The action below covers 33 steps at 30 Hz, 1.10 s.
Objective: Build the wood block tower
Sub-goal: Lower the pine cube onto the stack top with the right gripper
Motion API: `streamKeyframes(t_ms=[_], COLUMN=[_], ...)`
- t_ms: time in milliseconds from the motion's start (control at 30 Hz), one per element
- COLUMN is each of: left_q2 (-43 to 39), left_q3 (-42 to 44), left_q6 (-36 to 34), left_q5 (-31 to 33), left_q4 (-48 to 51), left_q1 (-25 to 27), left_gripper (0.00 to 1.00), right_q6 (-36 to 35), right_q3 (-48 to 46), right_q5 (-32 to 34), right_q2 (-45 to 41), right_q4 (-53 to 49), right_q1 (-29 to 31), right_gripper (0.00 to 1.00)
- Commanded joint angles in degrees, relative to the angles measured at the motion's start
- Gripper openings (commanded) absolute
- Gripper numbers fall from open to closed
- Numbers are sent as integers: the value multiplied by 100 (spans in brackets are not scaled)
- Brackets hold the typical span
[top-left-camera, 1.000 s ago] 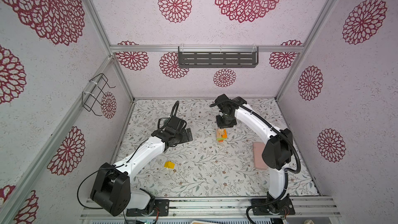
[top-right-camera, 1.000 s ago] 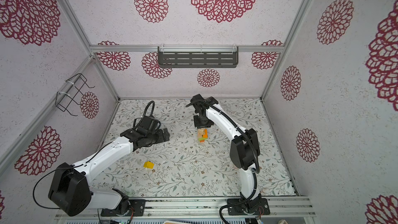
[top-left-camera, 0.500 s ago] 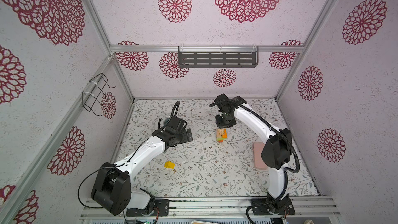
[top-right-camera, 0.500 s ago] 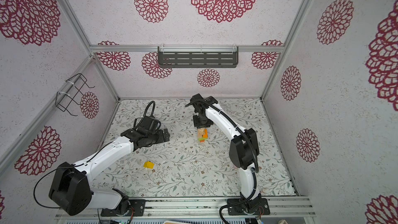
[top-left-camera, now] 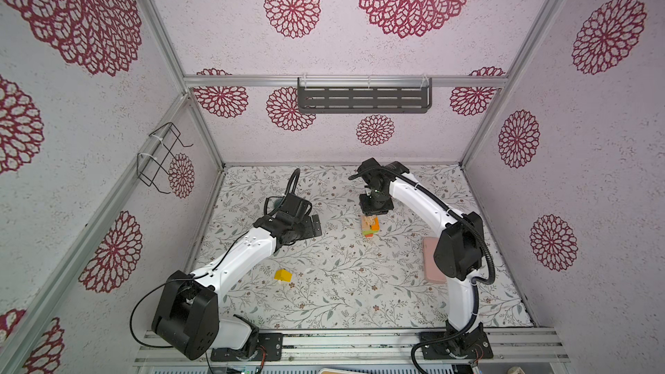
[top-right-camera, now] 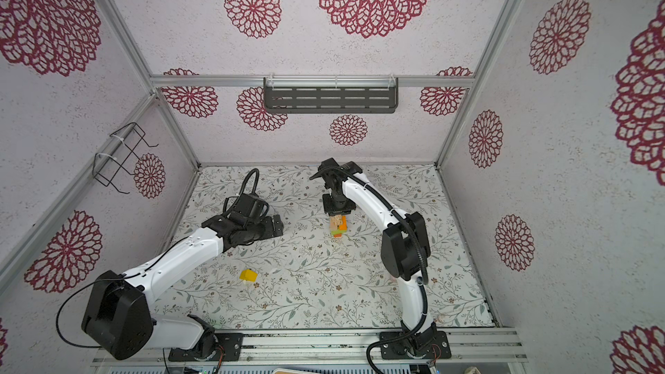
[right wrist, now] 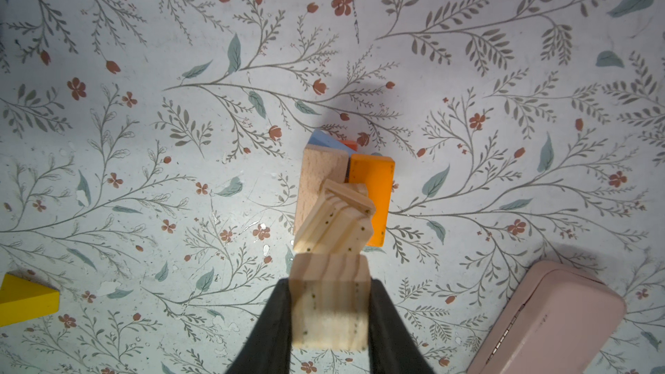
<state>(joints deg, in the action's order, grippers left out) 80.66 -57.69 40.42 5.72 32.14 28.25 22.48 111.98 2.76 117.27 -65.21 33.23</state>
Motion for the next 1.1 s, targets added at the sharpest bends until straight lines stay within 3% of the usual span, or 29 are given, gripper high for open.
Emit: streamKeyframes(t_ms=[0, 1067], left_q2=[35, 37], left_q3=[30, 85], left_q6=[-77, -110], left_q5=[97, 58], left_q4=[-102, -32], left_q1=[36, 23], left_gripper=[98, 99], right_q6=[-59, -77], right_q3=[226, 439], right_q5=[2, -39], right_q2=[46, 252], right_q4=[-107, -154], right_q1=[-53, -115], right_gripper=[30, 30])
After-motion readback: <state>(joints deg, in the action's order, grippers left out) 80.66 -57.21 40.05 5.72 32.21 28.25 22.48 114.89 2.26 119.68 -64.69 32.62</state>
